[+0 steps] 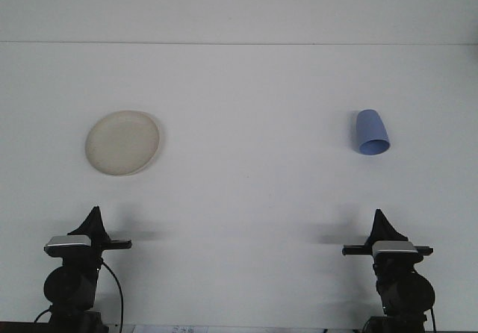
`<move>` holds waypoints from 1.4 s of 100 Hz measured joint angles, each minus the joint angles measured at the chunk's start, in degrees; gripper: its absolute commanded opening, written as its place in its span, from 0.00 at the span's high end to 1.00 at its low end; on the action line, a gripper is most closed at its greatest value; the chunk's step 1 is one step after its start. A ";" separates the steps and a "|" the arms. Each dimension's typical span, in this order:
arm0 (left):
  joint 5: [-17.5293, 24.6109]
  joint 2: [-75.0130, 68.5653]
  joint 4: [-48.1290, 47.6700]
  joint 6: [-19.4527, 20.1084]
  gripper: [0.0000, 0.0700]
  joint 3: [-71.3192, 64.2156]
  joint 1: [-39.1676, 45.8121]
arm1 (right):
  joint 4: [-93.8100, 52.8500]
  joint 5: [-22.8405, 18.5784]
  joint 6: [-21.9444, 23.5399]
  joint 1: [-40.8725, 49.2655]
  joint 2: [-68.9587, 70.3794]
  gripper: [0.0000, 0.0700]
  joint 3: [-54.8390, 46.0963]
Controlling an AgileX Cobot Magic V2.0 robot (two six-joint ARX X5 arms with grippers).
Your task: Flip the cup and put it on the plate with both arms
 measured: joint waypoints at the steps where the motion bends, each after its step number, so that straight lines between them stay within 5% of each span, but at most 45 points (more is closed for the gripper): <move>1: -0.02 0.00 0.00 0.00 0.98 0.00 0.00 | 0.00 0.00 0.00 0.00 0.00 0.99 0.00; 90: 0.00 0.02 0.00 0.00 0.98 0.00 0.00 | 0.02 -0.22 0.55 0.00 0.00 0.99 0.00; 128: 0.00 0.02 0.00 0.00 0.98 0.00 0.00 | 2.62 -2.34 15.80 0.02 0.02 1.00 0.33; 140: 0.00 0.02 0.00 0.00 0.98 0.00 0.00 | 1.86 1.97 18.16 0.02 2.01 1.00 5.99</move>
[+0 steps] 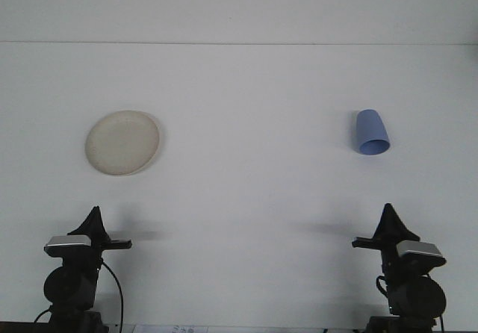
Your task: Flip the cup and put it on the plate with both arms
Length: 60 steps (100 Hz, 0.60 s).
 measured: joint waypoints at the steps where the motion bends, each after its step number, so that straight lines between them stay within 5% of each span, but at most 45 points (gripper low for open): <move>1: 0.00 -0.02 0.00 0.00 0.98 0.00 0.00 | -0.15 0.48 0.02 0.00 0.39 1.00 0.76; 9: 0.00 0.00 0.00 0.00 0.98 0.00 0.00 | -1.16 2.95 -0.50 0.00 4.11 0.92 7.82; 25: 0.00 0.00 0.00 0.00 0.98 0.00 0.00 | -6.08 3.63 -7.67 0.00 15.39 0.35 21.14; 60: 0.00 -0.02 0.00 0.00 0.98 0.00 0.00 | -8.55 5.95 -18.78 -0.07 36.70 0.34 28.20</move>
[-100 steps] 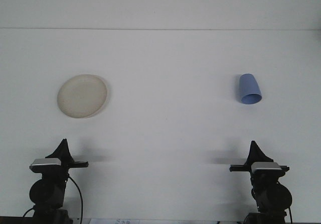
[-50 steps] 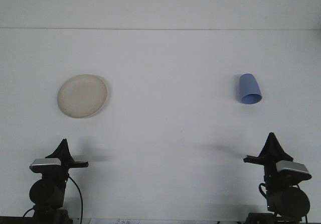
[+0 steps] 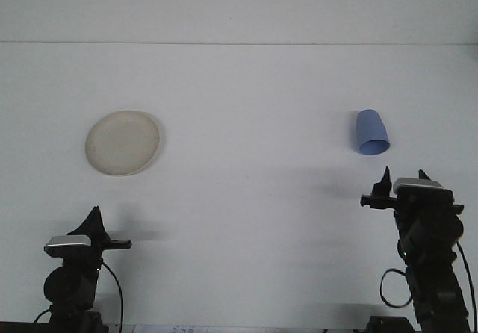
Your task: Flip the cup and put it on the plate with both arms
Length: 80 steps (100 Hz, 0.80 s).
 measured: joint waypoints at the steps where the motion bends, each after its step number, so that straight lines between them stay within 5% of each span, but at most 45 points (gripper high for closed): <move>1: 0.00 0.00 0.00 0.00 0.98 0.00 0.00 | 0.37 -0.02 -0.17 0.00 0.72 0.34 -0.02; 36: 0.00 0.02 0.00 0.00 0.98 0.00 0.00 | 17.09 -0.85 -3.10 -3.67 26.14 0.34 -0.48; 80: 0.00 0.00 0.00 0.00 0.98 0.00 0.00 | 40.50 -9.33 -3.74 -11.13 48.98 0.34 -0.48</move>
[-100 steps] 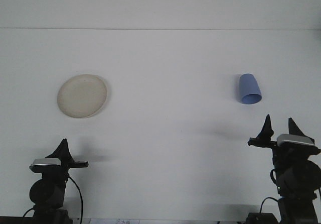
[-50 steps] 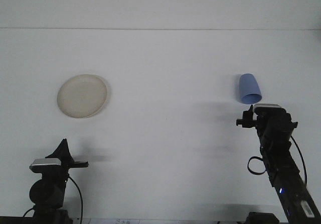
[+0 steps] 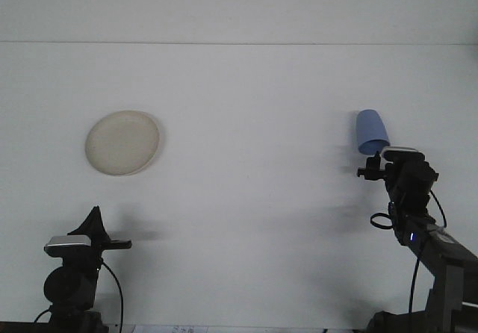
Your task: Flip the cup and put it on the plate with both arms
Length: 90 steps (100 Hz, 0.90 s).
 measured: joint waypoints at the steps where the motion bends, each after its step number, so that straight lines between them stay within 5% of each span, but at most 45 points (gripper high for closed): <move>1: 0.00 0.02 0.00 0.00 0.98 0.00 0.00 | 0.52 -0.17 0.00 -0.11 0.39 0.34 0.00; 70: 0.00 0.02 0.00 0.00 0.98 0.00 0.00 | 11.04 -7.80 0.00 -2.80 17.59 0.36 12.98; 79: 0.00 0.00 0.00 0.00 0.98 0.00 0.00 | 11.04 -9.03 0.00 -2.80 19.65 0.46 15.17; 90: 0.00 0.00 0.00 0.00 0.98 0.00 0.00 | 10.99 -9.11 0.02 -2.78 21.16 0.77 16.83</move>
